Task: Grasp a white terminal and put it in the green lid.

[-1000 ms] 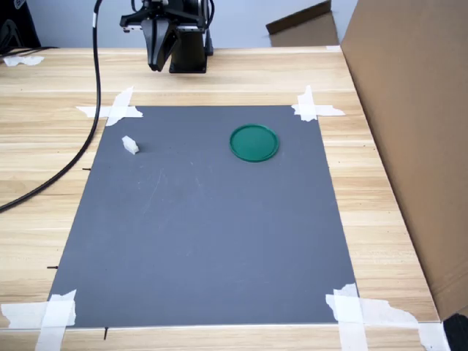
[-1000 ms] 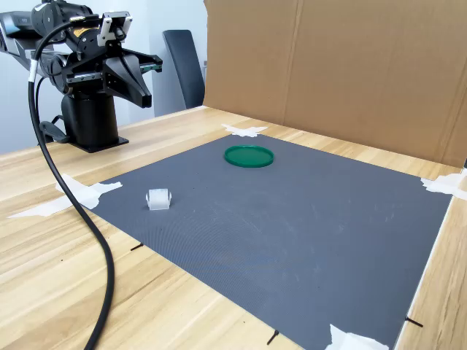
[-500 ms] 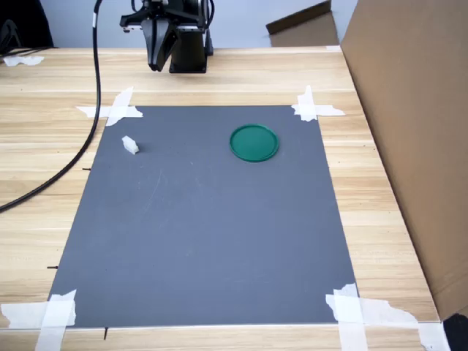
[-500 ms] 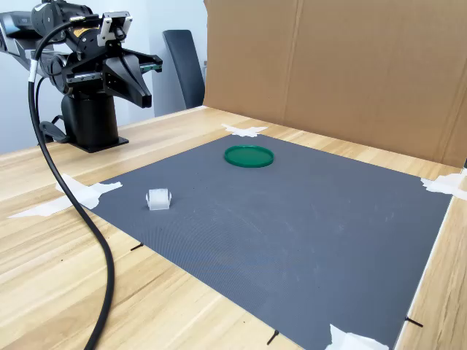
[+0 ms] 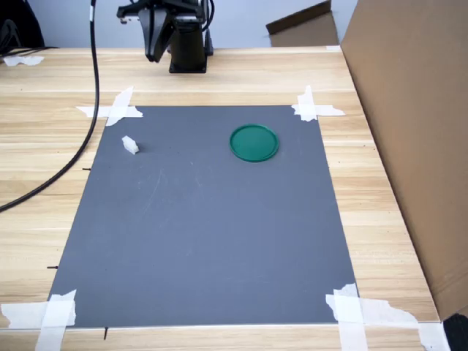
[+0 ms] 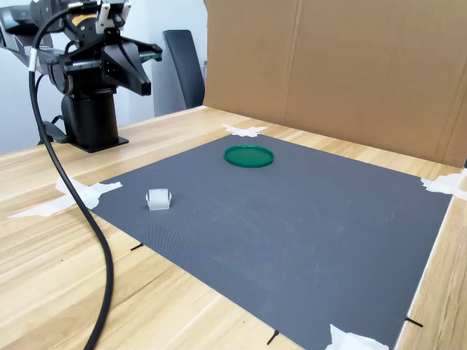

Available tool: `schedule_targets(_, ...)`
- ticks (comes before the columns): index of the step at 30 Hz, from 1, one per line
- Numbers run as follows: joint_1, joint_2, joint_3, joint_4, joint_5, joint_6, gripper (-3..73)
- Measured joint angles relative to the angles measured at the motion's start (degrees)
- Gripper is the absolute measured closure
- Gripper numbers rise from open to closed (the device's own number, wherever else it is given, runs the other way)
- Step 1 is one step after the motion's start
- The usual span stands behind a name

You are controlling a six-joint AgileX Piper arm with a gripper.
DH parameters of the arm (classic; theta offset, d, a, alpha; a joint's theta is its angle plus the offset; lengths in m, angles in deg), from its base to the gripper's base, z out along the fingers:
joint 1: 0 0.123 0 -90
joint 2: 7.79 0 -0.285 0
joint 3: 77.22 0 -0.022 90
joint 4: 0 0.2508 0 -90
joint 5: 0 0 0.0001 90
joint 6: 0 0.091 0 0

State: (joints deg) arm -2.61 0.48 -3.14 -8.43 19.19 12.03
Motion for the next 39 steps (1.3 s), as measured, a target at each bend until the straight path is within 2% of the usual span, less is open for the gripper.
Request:
schedule_targets(4,0.00,7.91,-8.93,0.04,-0.19,-1.57,72.3)
schedule_targets(9,0.00,13.92,-14.70,0.04,1.31,-5.88,72.3)
schedule_targets(15,0.00,27.56,-25.60,0.06,12.79,-13.06,72.3)
schedule_targets(17,0.00,37.04,-36.60,0.11,25.00,-17.20,72.3)
schedule_targets(18,0.00,39.85,-40.13,0.11,27.73,-17.91,72.3)
schedule_targets(21,0.00,45.47,-47.26,0.18,31.39,-20.56,72.3)
schedule_targets(27,0.00,52.50,-53.56,0.05,34.65,-22.39,72.3)
schedule_targets(33,0.00,61.64,-65.33,0.22,46.18,-22.82,72.3)
schedule_targets(37,0.00,64.01,-69.49,1.80,49.94,-24.23,72.3)
schedule_targets(39,0.00,65.29,-72.68,5.12,51.71,-27.41,72.3)
